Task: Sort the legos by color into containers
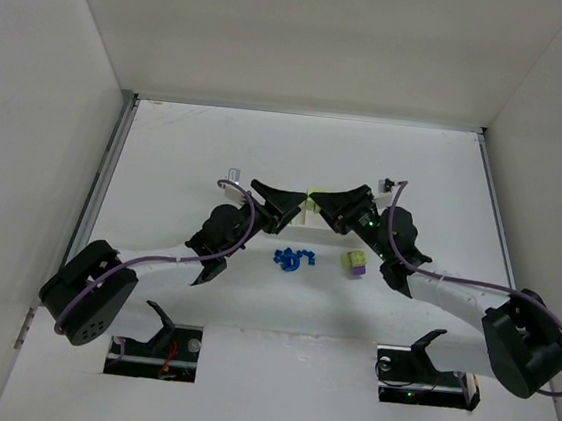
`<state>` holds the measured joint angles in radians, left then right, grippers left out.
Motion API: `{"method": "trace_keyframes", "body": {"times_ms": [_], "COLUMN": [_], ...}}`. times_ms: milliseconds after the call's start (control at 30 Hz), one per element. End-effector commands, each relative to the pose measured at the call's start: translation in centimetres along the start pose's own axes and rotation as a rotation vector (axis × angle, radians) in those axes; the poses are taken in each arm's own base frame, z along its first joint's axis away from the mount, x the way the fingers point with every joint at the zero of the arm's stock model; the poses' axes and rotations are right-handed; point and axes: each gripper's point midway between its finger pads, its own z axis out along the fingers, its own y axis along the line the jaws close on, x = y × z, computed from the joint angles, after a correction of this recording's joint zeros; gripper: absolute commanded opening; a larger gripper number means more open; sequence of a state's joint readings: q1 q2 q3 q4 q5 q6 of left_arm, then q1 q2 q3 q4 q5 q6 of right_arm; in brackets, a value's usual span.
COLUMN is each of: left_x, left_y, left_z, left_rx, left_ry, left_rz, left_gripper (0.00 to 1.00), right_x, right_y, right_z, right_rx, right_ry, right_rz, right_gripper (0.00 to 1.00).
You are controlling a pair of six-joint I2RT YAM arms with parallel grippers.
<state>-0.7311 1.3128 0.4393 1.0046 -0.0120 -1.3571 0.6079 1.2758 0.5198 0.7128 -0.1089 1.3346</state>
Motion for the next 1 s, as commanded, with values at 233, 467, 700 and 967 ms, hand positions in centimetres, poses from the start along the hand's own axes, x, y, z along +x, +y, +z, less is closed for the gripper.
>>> {"method": "trace_keyframes", "body": {"times_ms": [233,467,700,967], "left_x": [0.4,0.7,1.0,1.2], "left_y": [-3.4,-3.8,-4.8,-4.8], "left_z": [1.4,1.6,1.5,1.2], "left_rx": [0.109,0.141,0.183,0.190], "left_ry": [0.013,0.015,0.017,0.021], "left_rz": [0.042,0.049,0.039,0.039], "left_gripper": [0.63,0.56,0.51,0.38], "right_x": [-0.5,-0.2,0.3,0.3], "right_y": [3.6,3.1,2.3,1.7], "right_z": [-0.9,-0.8,-0.5,-0.2], "right_rx": [-0.145,-0.162,-0.167,-0.169], "right_ry": [-0.001,0.029,0.053,0.057], "right_rz": [0.075,0.127,0.206,0.256], "right_gripper": [0.43,0.43,0.43,0.46]}}
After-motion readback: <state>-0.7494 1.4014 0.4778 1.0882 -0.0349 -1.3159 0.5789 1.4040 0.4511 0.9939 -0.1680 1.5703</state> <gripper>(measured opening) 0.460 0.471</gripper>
